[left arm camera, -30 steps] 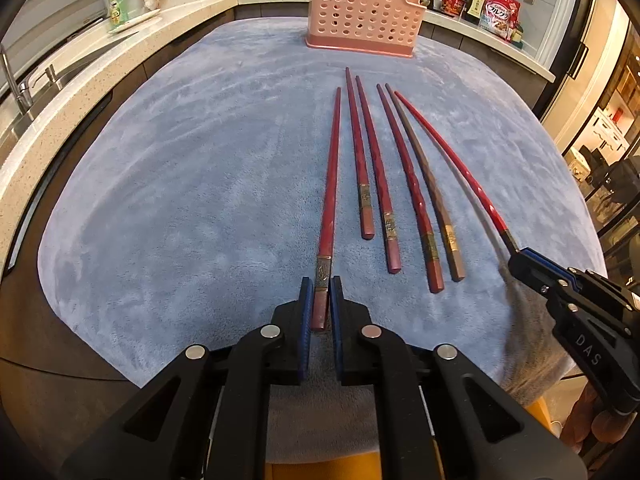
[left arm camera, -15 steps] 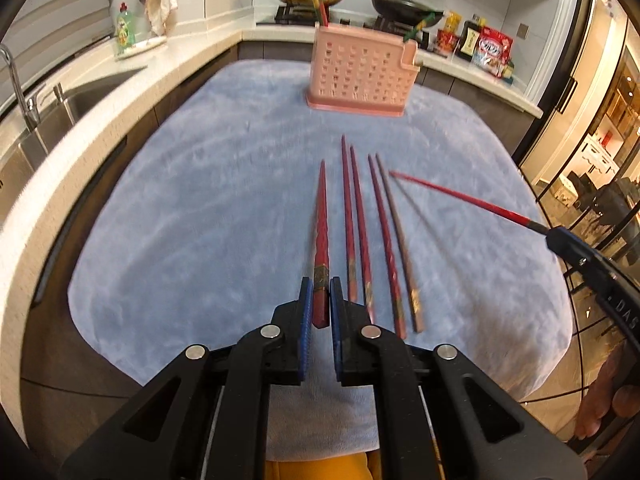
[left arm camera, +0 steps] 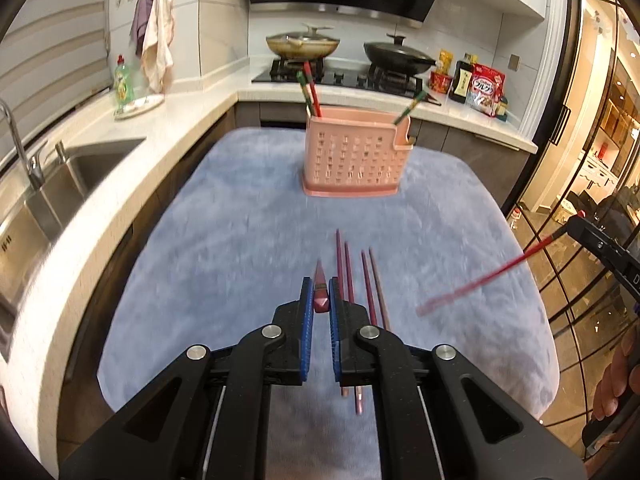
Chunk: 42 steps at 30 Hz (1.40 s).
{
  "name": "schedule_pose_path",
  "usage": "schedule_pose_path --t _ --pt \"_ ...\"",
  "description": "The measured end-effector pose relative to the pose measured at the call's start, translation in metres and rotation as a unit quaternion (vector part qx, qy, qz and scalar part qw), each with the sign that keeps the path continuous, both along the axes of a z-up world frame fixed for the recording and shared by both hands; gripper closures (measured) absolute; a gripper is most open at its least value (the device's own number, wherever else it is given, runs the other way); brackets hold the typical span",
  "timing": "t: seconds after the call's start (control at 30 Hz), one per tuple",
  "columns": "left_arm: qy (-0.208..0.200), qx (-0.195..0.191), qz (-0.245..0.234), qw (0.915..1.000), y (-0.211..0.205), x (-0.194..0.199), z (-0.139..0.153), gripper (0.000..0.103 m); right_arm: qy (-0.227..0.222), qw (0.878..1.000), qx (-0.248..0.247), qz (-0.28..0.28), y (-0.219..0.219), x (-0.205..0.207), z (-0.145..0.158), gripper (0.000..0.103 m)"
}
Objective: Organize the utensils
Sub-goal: 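Lift both chopsticks and carry them over the pink basket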
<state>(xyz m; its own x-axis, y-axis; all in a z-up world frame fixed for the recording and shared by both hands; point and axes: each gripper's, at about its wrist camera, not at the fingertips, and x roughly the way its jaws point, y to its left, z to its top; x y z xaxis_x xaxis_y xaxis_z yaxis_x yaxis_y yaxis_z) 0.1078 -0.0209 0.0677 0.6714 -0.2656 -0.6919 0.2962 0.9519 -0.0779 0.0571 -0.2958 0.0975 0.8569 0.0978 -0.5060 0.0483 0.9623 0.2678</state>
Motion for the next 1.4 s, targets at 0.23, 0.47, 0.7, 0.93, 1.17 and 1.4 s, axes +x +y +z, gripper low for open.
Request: schedule_pose_path --t 0.23,0.47,0.7,0.93,1.17,1.4 --pt "-0.017 0.002 -0.002 0.9999 -0.011 0.028 0.023 0.096 -0.024 1.0 0.01 -0.004 -0.012 0.022 0.02 0.096" --pt "-0.043 -0.001 -0.008 0.999 -0.021 0.056 0.054 0.096 -0.048 0.999 0.02 -0.006 -0.018 0.049 0.044 0.096" --pt "-0.082 -0.008 0.007 0.9966 -0.027 0.096 0.097 0.096 -0.076 0.997 0.031 -0.005 -0.025 0.089 0.073 0.096" --pt "-0.129 -0.049 0.014 0.9904 -0.032 0.134 0.148 0.096 -0.11 0.993 0.043 -0.013 -0.029 0.142 0.107 0.096" --pt "-0.173 -0.077 0.02 0.9817 -0.046 0.18 0.185 0.096 -0.132 0.99 0.034 -0.024 -0.026 0.196 0.131 0.096" --pt "-0.175 -0.084 0.022 0.9807 -0.056 0.22 0.181 0.096 -0.121 0.992 0.025 -0.025 -0.022 0.241 0.124 0.096"
